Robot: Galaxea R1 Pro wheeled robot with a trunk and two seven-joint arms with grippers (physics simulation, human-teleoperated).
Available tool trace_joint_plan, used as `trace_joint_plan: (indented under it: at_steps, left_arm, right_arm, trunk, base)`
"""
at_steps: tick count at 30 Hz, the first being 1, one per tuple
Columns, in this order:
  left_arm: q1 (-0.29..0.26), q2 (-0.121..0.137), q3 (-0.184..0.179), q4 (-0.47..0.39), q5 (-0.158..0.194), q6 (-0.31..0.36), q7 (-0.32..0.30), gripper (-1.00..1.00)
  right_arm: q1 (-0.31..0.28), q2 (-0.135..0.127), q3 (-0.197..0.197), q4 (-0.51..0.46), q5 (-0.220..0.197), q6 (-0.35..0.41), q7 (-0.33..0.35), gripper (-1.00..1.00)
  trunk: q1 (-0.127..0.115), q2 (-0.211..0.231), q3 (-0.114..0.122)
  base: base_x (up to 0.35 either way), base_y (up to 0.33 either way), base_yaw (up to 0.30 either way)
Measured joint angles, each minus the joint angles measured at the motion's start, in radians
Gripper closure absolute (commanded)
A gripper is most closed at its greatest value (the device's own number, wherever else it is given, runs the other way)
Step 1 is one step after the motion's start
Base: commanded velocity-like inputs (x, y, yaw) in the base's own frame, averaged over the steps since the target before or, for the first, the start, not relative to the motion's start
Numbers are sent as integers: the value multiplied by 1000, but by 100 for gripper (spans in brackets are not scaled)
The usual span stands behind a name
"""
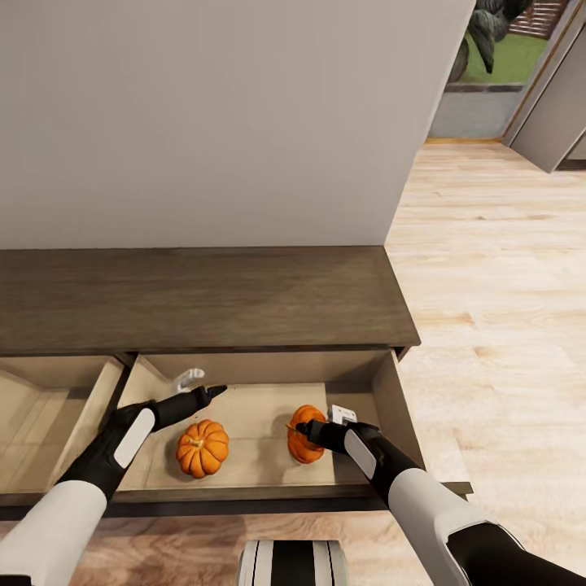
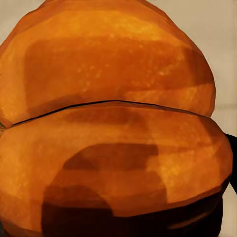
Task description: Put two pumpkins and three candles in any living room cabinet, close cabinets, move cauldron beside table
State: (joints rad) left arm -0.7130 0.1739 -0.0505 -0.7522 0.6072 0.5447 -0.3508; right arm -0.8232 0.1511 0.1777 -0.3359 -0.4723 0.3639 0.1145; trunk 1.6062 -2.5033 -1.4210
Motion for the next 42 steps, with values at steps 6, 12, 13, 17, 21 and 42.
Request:
trace_joint_plan:
  at_steps: [6, 12, 13, 17, 21, 42]
  left_arm:
    - [0, -33, 1, 80, -3, -8, -320, -100]
    - [0, -70, 2, 97, -2, -10, -404, -100]
    - [0, -76, 2, 97, -2, -9, -405, -100]
    - [0, -83, 4, 96, -2, -10, -404, -100]
    - [0, -82, 5, 94, -2, -10, -407, -100]
    - [0, -78, 8, 91, -1, -6, -456, -100]
  right_arm:
    - [1, 1, -7, 1, -9, 1, 0, 100]
    - [0, 1, -6, -5, 13, -2, -3, 100]
    - [0, 1, -6, -5, 12, -2, -4, 100]
    - [0, 2, -7, -5, 10, -3, -5, 100]
    - [0, 3, -3, -9, 10, -6, -5, 100]
    - [0, -1, -8, -30, 2, -4, -4, -100]
  trunk:
    - [0, 0, 0]
    - [0, 0, 0]
    - [0, 0, 0]
    - [0, 0, 0]
    - [0, 0, -3]
    - [0, 0, -20]
  base:
    - [0, -131, 79]
    - [0, -8, 71]
    - [0, 0, 4]
    - [0, 0, 1]
    - [0, 0, 0]
    - [0, 0, 0]
